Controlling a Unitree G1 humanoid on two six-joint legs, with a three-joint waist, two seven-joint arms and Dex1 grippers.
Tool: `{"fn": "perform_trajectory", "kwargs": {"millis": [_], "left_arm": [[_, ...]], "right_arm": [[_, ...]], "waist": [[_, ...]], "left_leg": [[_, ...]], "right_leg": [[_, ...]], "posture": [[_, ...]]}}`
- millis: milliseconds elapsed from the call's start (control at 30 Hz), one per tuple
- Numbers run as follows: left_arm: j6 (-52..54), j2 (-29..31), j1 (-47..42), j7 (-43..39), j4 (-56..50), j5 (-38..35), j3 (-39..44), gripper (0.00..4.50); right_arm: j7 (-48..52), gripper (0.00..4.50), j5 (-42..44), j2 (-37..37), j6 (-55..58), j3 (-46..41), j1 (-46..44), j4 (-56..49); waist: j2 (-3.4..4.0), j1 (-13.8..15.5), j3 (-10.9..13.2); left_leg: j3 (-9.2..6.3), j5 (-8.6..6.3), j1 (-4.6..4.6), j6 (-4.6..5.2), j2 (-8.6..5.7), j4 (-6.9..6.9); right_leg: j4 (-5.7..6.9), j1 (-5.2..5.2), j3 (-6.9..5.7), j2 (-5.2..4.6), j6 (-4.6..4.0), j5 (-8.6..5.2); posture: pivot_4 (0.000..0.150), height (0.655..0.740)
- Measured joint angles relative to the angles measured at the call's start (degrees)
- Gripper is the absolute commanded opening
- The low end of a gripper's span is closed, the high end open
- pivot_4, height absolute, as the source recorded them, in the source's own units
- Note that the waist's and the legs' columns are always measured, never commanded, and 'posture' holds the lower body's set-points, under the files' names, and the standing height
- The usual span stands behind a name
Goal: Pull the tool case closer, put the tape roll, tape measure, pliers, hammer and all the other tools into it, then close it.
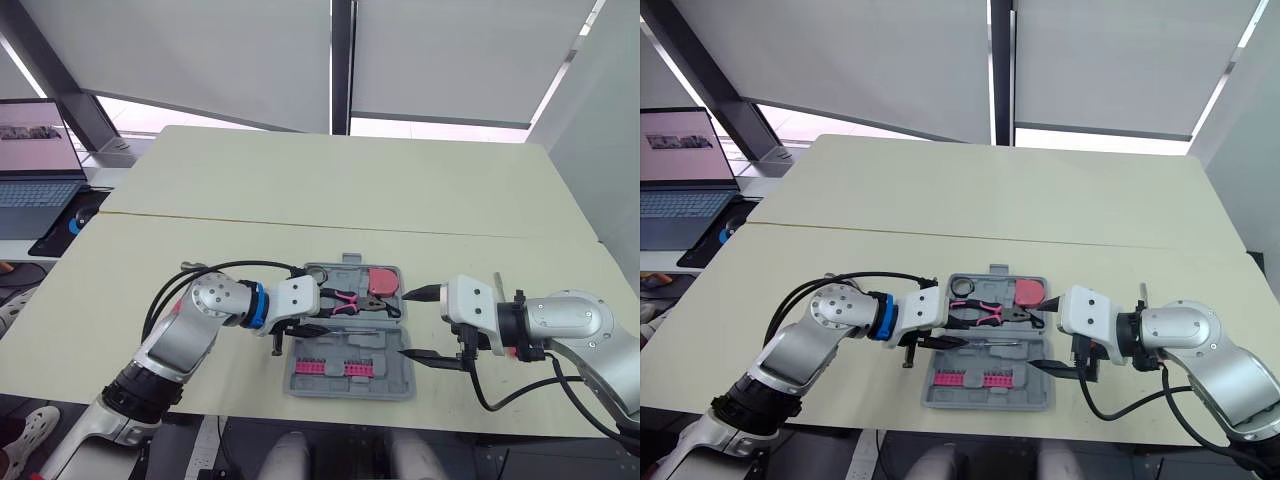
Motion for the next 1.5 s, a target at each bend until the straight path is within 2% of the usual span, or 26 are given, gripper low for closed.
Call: {"fn": "perform_trajectory", "kwargs": {"millis": [533,900,1133,1300,1500], "left_arm": [[-1.9,-6.0,-0.5,4.4,8.7,4.3,-2.6,0.02],[-3.8,-6.3,0.7,6.2,9.6,3.1,-1.2,0.02],[4.8,-2.7,2.2,4.9,2.2,-9.7,12.9,0.02],[8.9,1.2,8.3,7.6,0.8,-16.4,26.5,0.02],[7.2,2.7,18.0,15.7,4.4,-19.4,46.9,0.02]], "right_arm": [[-0.1,4.50,0.2,-0.1,1.6,0.0,0.3,-0.8],[-0.2,4.50,0.7,-0.4,1.8,-0.2,0.6,-1.2],[-2.2,4.50,1.3,1.2,3.4,-1.2,-0.1,0.2],[-4.9,4.50,-0.9,3.6,-1.3,-2.5,-1.2,4.9],[-7.1,4.50,-3.2,2.4,-7.5,-15.6,5.8,11.4]], "waist": [[0.00,0.0,0.0],[0.02,0.0,0.0],[0.03,-0.2,0.0],[0.05,-0.8,0.0],[0.05,-0.3,0.0]], "left_leg": [[-0.01,0.00,0.00,0.00,0.01,0.01],[-0.02,0.00,0.02,0.00,0.02,0.03],[-0.01,0.01,0.02,-0.02,0.04,0.01],[-0.08,0.02,0.01,-0.03,0.06,-0.01],[-0.02,0.08,0.01,-0.16,0.00,-0.06]], "right_leg": [[0.01,0.00,-0.01,0.00,0.00,0.00],[0.03,0.01,-0.01,-0.01,0.00,0.00],[0.02,-0.01,0.01,-0.01,0.00,0.00],[0.02,-0.04,-0.03,-0.01,0.00,0.00],[-0.05,-0.03,0.01,-0.10,0.00,0.00]], "posture": [[0.150,0.7400],[0.150,0.7400],[0.150,0.7400],[0.150,0.7400],[0.150,0.7400]]}}
